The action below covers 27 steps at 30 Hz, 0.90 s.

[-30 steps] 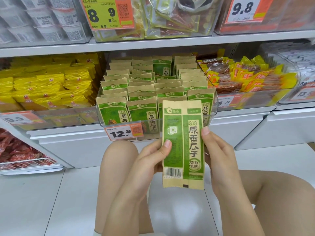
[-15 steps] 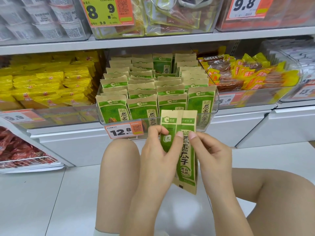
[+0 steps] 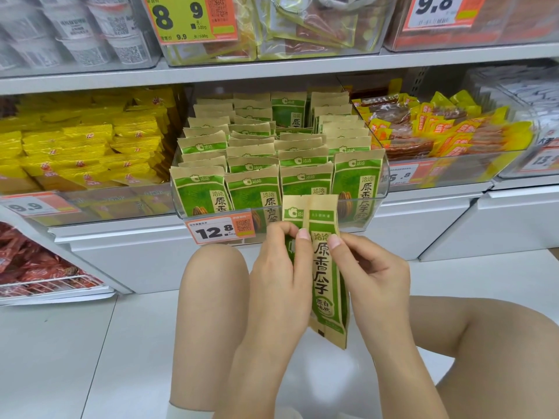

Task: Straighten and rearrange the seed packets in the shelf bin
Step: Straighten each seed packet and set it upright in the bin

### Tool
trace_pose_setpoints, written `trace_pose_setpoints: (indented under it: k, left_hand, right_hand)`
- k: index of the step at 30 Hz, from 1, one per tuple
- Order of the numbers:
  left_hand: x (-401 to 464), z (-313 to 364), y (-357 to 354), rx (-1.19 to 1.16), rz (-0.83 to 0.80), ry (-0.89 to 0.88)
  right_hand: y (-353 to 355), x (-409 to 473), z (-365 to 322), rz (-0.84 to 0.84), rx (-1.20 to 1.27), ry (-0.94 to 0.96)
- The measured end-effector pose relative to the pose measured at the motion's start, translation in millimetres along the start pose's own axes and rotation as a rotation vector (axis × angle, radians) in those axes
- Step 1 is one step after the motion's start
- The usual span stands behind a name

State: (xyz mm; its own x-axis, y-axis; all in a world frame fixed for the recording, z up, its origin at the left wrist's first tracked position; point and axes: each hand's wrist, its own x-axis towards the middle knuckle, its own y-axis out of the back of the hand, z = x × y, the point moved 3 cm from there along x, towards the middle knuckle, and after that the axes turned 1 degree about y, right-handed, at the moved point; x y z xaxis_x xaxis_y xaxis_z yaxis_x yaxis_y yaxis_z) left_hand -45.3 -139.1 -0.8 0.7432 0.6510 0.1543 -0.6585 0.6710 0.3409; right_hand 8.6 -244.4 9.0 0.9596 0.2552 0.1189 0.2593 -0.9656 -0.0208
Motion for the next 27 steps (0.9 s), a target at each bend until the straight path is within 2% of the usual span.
trace_pose_setpoints:
  k: [8, 15, 17, 21, 27]
  left_hand:
    - [1.7, -1.2, 1.3, -0.064, 0.009, 0.019]
    - [2.7, 0.9, 1.4, -0.497, -0.138, 0.242]
    - [0.8, 3.2, 1.6, -0.519, -0.178, 0.239]
    - [2.6, 5.1, 2.0, -0.582, -0.156, 0.218]
    - [0.7, 4.5, 2.8, -0.538, -0.178, 0.259]
  right_hand:
    - [-1.2, -0.1, -0.6, -0.059, 0.02, -0.005]
    - [-2.1, 2.4, -2.7, -0.144, 0.156, -0.036]
    - [-2.5, 2.8, -3.4, -0.168, 0.177, -0.045]
    - [-4.9, 1.6, -4.8, -0.208, 0.181, -0.053]
    - [-6.2, 1.4, -6.6, -0.165, 0.219, -0.074]
